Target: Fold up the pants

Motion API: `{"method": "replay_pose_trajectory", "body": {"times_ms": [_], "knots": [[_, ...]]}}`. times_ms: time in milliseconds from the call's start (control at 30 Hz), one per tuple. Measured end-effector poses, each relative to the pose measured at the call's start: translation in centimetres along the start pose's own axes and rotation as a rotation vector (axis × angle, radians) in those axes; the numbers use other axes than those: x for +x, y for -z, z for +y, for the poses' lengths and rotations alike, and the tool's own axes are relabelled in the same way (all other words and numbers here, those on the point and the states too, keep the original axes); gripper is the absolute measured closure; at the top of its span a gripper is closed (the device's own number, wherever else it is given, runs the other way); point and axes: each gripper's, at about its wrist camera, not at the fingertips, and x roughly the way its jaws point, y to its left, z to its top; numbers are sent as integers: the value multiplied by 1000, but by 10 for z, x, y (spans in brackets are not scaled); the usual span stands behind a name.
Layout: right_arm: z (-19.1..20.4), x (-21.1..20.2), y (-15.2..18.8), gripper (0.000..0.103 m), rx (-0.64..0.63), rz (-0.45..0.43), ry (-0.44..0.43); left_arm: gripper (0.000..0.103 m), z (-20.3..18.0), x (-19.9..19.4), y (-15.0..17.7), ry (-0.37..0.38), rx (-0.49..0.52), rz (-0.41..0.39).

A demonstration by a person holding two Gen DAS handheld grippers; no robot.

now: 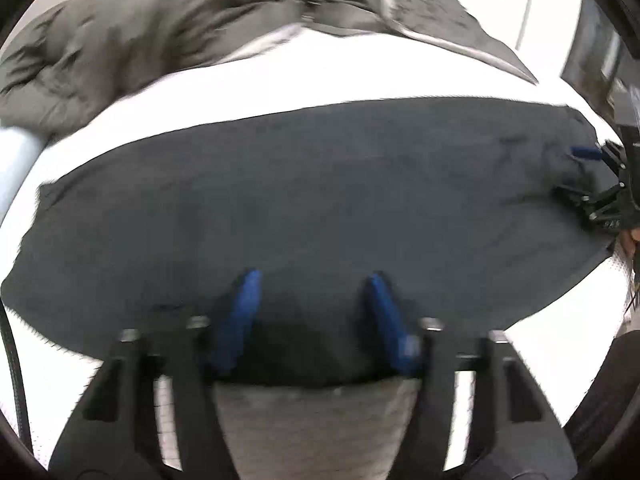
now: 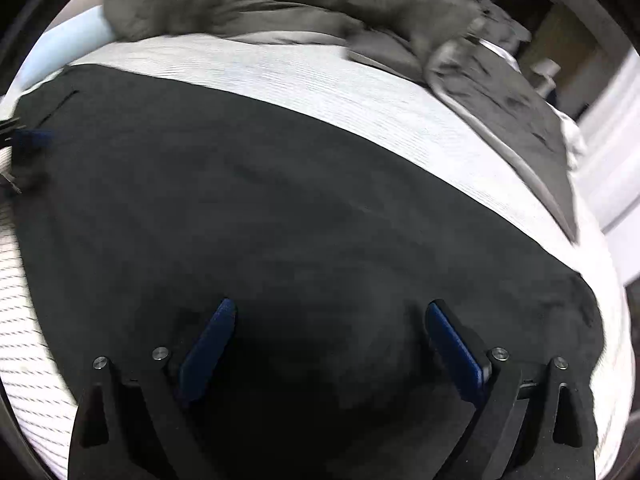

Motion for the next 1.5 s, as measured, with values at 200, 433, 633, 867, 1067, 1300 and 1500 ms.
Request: {"method": "replay_pose_trajectory", "body": {"times_ms": [200, 433, 633, 867, 1067, 1300, 1500], "knots": [[-34, 15, 1, 5, 44, 19, -5, 97, 93, -18, 14, -3, -164, -32], [-41, 34, -24, 5, -6, 6, 42, 97, 119, -23, 10, -7, -228, -71], [-45, 34, -20, 5, -14, 6, -7, 97, 135, -9, 10, -94, -238, -29], [-99, 34, -3, 3, 133, 39, 1, 97, 179, -13, 19, -151, -369, -56], [-79, 18, -10, 3, 67, -28, -48, 81, 135, -8, -2, -173, -248, -19], [-48, 22, -20, 3, -31, -24, -61, 68, 131, 37, -36, -106, -232, 26], [-61, 25, -14, 3, 2, -14, -57, 75, 172, 43, -21, -265, -327, -25]]}}
